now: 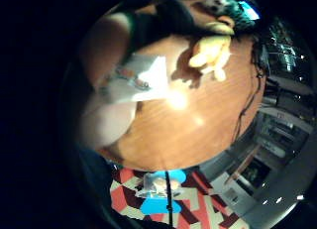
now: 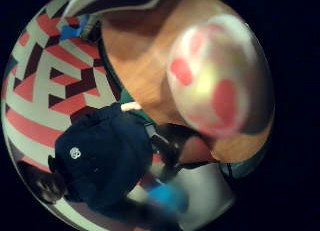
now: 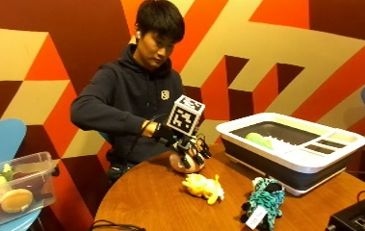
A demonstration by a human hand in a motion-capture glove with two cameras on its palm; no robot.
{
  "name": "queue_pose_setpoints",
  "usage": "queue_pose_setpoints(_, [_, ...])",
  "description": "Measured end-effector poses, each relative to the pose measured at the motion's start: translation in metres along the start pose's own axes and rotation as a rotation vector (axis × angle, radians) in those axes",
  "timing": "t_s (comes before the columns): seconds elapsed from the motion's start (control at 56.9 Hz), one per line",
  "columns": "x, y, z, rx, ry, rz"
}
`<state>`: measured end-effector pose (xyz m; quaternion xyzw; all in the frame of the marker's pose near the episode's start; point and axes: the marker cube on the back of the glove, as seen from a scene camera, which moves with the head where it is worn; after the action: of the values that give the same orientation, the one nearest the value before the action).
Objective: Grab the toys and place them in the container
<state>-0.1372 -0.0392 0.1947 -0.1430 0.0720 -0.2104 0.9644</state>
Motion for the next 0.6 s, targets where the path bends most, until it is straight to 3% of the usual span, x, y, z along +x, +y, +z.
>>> queue_pose_setpoints(0.369, [-0.006, -0.020, -0.003, 0.284, -0.019, -0.071])
queue_pose_setpoints(0.597, [0.023, 0.040, -0.075, 0.332, -0.063, 0.030])
